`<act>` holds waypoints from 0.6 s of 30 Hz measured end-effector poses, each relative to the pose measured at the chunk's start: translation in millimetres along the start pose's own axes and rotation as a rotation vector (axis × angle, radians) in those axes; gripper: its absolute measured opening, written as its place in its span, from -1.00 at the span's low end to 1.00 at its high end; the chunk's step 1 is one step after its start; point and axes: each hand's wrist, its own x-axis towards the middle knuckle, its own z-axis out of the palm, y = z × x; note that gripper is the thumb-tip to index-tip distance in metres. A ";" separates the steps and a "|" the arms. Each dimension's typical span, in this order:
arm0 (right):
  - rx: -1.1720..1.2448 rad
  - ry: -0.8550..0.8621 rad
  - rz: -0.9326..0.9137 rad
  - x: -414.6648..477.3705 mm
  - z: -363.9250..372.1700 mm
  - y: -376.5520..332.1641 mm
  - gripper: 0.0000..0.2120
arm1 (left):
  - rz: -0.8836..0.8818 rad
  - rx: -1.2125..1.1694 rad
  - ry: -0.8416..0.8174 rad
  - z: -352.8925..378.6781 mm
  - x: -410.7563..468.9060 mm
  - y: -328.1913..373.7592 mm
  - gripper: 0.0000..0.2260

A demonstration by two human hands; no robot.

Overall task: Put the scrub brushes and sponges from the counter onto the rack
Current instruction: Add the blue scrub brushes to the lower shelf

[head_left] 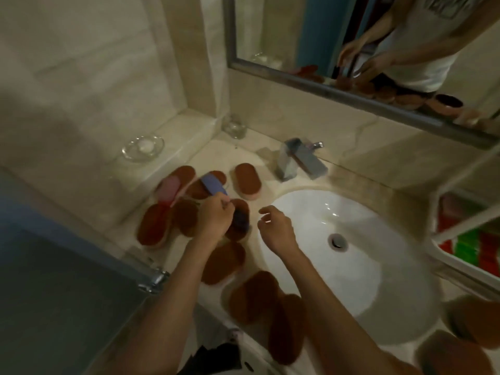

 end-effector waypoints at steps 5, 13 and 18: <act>-0.135 -0.056 -0.051 46.4 58.3 -41.8 -0.76 | -0.005 0.130 0.099 -49.4 53.1 -48.6 -0.77; -0.362 0.003 0.018 91.3 96.3 -60.6 -0.75 | -0.141 0.269 0.120 -72.5 109.9 -91.9 -0.32; -0.400 -0.017 0.039 105.3 107.4 -57.2 -0.74 | -0.156 0.251 0.094 -72.3 124.9 -100.8 -0.20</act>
